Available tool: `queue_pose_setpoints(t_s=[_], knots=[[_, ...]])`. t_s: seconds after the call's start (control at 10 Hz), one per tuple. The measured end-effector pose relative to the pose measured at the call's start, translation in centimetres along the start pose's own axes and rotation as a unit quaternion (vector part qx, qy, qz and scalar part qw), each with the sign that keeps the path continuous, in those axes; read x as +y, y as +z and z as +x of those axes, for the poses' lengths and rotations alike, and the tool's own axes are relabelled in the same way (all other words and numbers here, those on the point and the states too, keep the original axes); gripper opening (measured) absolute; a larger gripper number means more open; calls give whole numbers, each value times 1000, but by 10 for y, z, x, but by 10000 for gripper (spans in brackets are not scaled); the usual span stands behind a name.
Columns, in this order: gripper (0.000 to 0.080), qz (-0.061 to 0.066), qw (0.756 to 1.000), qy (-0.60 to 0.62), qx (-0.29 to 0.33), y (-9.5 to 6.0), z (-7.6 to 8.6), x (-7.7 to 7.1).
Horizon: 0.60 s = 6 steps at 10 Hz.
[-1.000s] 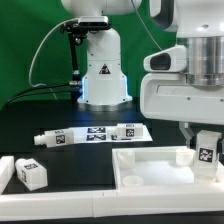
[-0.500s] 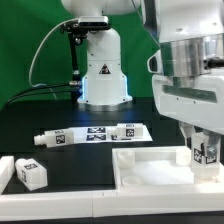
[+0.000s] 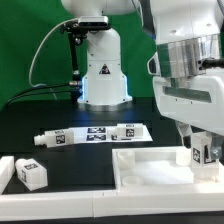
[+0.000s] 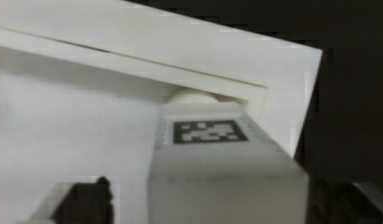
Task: Assemble one leg
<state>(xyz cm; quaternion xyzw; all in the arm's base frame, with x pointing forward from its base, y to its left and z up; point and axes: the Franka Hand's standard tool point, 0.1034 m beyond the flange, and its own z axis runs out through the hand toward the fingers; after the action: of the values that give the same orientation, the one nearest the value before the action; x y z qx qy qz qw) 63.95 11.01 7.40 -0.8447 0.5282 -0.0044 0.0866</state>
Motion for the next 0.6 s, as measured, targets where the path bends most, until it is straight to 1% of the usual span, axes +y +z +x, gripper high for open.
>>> queue_pose_setpoints(t_s=[0.1, 0.2, 0.4, 0.5, 0.6], knots=[[625, -6, 996, -86, -7, 0, -9, -1], [644, -10, 991, -133, -12, -1, -14, -1], [648, -10, 982, -186, -12, 0, -12, 0], [648, -9, 971, -237, -12, 0, -11, 0], [648, -14, 946, -324, -8, -1, -8, 1]])
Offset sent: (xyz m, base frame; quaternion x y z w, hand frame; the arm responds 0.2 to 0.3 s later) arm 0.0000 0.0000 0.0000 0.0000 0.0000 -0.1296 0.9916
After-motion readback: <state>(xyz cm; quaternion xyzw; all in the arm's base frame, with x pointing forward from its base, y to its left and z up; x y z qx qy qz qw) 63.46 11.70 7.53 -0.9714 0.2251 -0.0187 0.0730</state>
